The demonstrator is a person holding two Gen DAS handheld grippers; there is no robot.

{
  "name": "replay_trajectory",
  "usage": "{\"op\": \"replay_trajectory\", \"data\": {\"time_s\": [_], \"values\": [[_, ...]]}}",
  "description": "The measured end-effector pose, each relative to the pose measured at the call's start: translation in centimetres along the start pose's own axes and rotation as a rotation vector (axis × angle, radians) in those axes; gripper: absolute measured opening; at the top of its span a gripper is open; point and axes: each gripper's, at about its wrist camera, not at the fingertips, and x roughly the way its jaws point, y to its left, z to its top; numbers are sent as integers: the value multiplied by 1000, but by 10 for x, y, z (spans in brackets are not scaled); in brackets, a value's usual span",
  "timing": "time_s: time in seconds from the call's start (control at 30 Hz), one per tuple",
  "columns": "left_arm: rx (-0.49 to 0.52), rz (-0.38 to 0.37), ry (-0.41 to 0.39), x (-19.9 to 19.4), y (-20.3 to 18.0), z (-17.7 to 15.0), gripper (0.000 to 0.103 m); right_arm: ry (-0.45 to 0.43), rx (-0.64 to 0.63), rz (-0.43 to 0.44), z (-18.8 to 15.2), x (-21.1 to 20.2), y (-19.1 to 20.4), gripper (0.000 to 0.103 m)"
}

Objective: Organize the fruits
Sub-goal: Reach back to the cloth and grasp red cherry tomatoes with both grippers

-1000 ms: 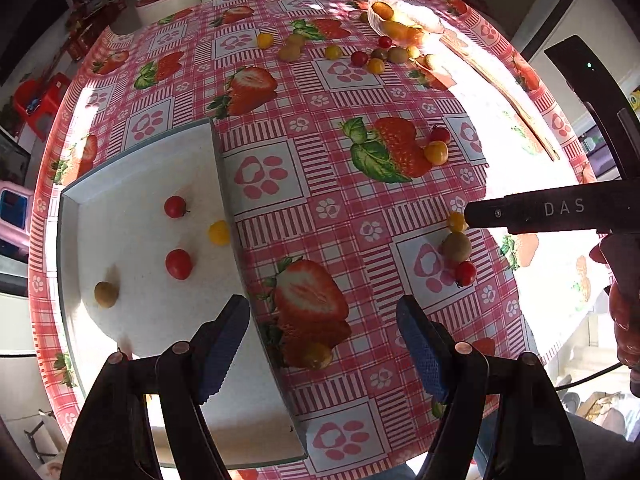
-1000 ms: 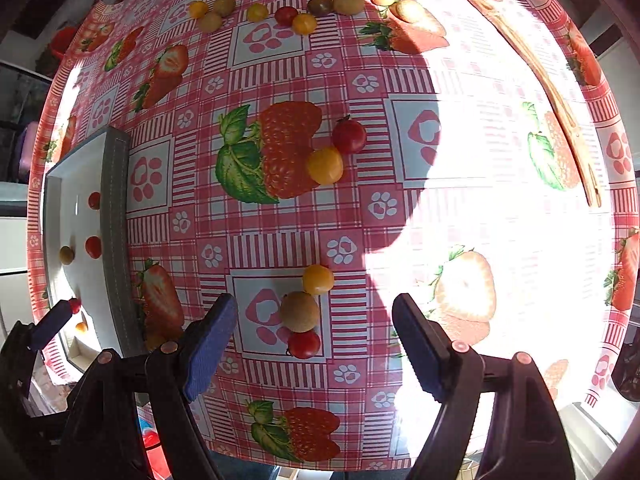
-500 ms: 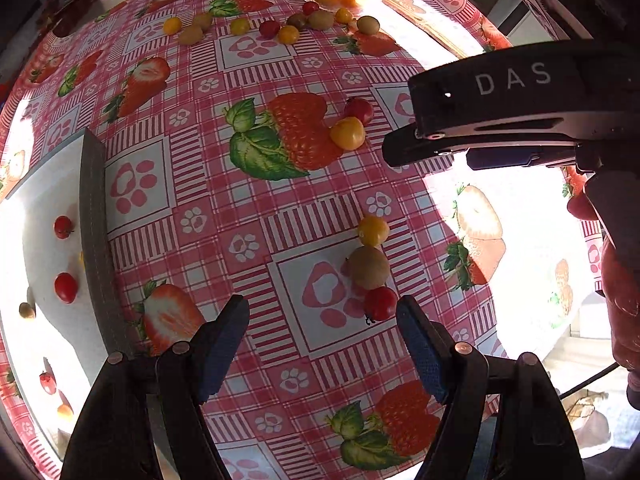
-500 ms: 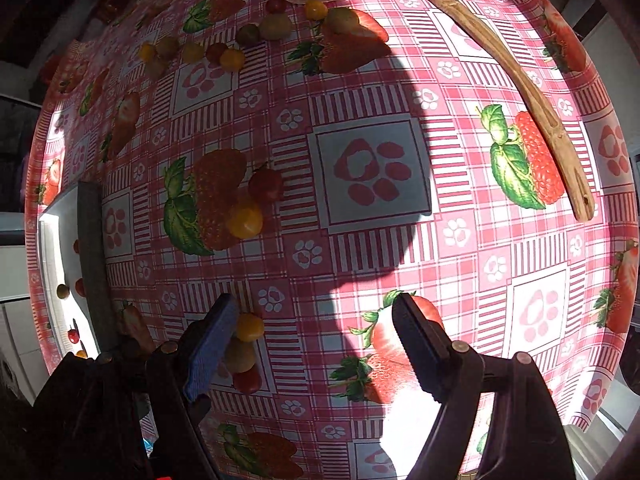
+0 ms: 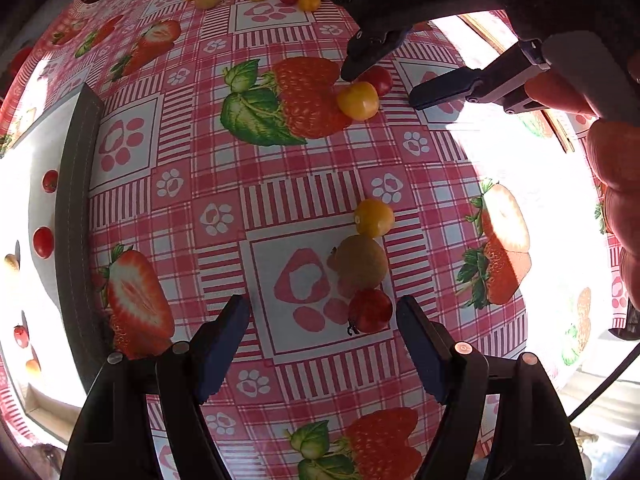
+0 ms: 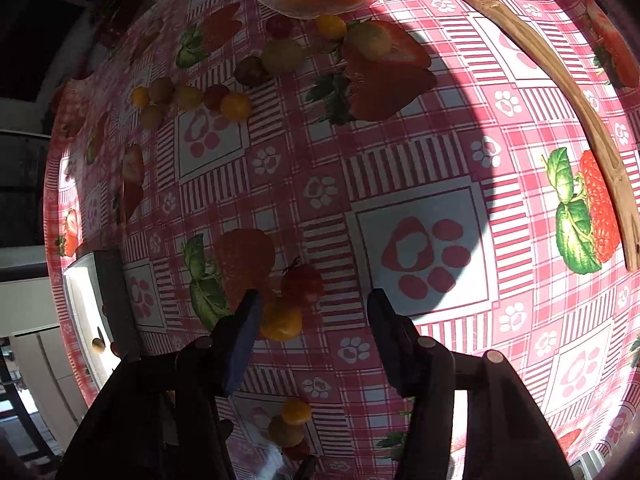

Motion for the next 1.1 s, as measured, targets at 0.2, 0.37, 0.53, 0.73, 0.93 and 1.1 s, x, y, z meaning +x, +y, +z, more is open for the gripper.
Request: {"op": "replay_trajectory", "data": {"time_s": [0.2,0.37,0.53,0.73,0.93,1.1], "values": [[37,55,-8,3,-14,-6,65,-3,-51,-32,0,5,12,24],[63,28,-17,-3,-12,-3,24,-22,-50,-28,-4,-3,4,24],[43,-45,-10,-6,4,0,24,-46,-34,-29,-14,-21,-16,24],[57,-68,0,-5,1,2,24,-50,-2,-24,-29,-30,-37,24],[43,-104,13,-5,10,1,24,-46,28,-16,-38,-30,-48,24],[63,-98,19,-5,9,5,24,-43,39,-9,-43,-30,-52,24]]}}
